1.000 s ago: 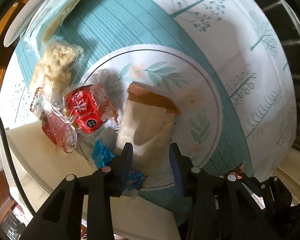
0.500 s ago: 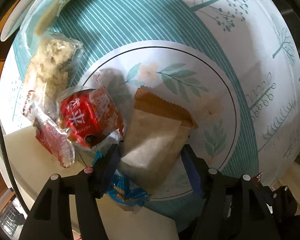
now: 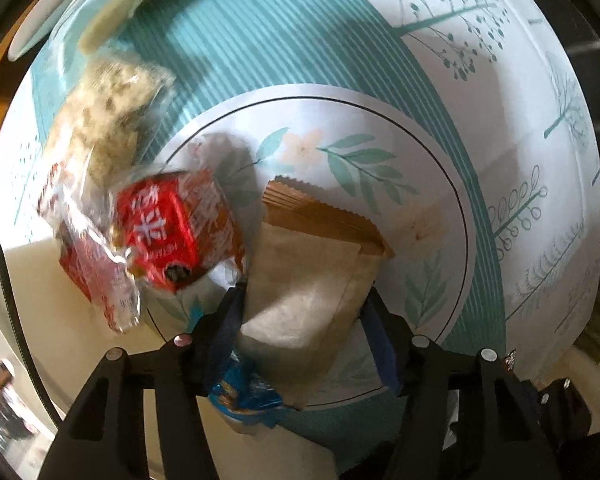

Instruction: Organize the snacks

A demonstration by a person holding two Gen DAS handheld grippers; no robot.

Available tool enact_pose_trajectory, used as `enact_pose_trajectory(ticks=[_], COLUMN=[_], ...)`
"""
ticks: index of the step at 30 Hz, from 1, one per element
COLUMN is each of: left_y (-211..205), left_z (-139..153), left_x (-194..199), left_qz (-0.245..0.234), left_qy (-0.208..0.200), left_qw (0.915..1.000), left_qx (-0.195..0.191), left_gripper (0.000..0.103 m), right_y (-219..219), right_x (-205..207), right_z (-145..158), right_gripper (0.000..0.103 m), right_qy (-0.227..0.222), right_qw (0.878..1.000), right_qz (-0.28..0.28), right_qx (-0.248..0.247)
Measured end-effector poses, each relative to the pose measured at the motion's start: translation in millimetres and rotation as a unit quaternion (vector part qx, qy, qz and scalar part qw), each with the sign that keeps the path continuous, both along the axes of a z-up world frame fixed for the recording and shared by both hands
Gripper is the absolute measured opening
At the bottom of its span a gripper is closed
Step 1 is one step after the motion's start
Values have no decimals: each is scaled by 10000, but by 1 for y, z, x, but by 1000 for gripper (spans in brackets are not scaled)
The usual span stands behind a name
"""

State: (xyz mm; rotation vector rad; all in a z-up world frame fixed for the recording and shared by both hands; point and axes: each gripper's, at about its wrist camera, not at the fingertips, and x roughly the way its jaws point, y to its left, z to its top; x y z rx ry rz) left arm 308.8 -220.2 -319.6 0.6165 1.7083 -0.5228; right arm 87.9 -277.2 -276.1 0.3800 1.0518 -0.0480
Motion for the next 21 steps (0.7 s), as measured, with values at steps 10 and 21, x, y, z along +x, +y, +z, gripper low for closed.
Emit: enact_pose_trajectory(ticks=[10, 21], left_y=[17, 67], left_z=[43, 173], left_x=[-22, -40], left_qz=[611, 609], left_qy=[392, -231], left_qw=[9931, 9770], left_qx=[-924, -2029], left_gripper=[57, 57], right_y=[-2, 26], right_x=[-6, -18], right_z=[40, 89], right_gripper=[40, 40], right_qy=[-243, -911], right_qw=[9982, 9893], right_qz=[-403, -577], right_qx=[371, 985])
